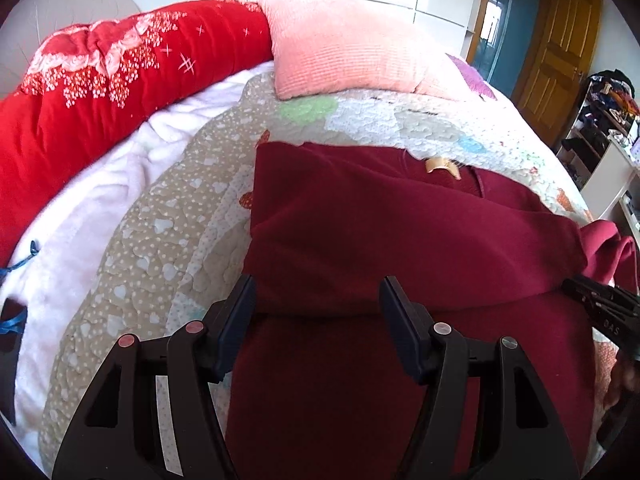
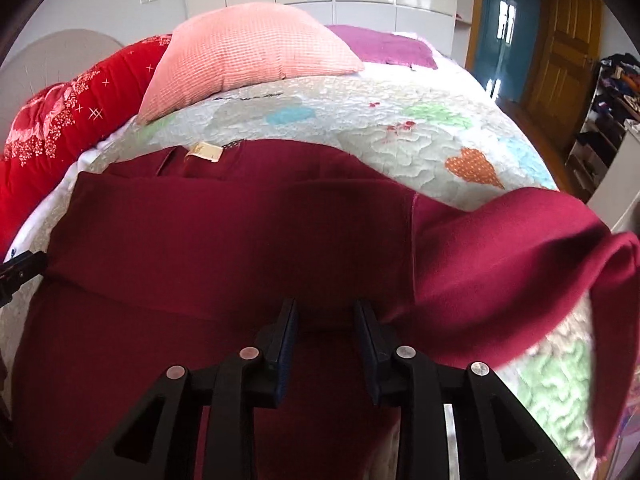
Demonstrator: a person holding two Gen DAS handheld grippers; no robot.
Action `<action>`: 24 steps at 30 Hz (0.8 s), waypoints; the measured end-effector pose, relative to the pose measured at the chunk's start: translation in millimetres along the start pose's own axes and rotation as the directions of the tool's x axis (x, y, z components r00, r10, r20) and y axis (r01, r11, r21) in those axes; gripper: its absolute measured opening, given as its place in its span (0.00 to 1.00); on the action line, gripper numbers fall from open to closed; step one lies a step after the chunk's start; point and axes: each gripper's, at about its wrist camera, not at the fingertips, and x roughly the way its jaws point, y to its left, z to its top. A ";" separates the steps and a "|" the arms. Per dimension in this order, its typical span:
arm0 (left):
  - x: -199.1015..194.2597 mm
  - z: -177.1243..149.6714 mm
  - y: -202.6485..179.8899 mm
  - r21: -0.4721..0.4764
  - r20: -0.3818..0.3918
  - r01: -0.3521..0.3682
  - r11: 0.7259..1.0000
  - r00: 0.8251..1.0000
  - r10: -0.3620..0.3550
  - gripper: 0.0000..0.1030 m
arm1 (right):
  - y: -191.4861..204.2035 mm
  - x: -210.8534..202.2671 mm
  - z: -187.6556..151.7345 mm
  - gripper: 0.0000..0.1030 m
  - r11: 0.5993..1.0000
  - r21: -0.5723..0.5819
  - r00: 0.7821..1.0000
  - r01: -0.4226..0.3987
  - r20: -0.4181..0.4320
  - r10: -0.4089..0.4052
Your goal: Fold small clothes
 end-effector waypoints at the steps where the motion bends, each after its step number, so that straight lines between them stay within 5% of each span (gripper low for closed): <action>1: -3.0 0.0 -3.1 0.001 0.004 0.009 1.000 1.000 -0.009 0.62 | 0.2 -5.3 -1.2 0.29 1.000 0.007 1.000 -0.015 0.001 0.015; 10: -13.5 -1.5 -36.9 0.031 0.017 0.047 0.998 0.999 -0.048 0.62 | -18.3 -41.2 -14.3 0.40 0.997 0.068 0.997 -0.039 0.067 0.035; 24: 9.5 -10.9 -58.4 0.032 -0.030 0.073 0.997 0.997 -0.072 0.62 | -3.4 -27.2 -21.8 0.42 0.993 0.083 0.996 -0.086 0.044 0.082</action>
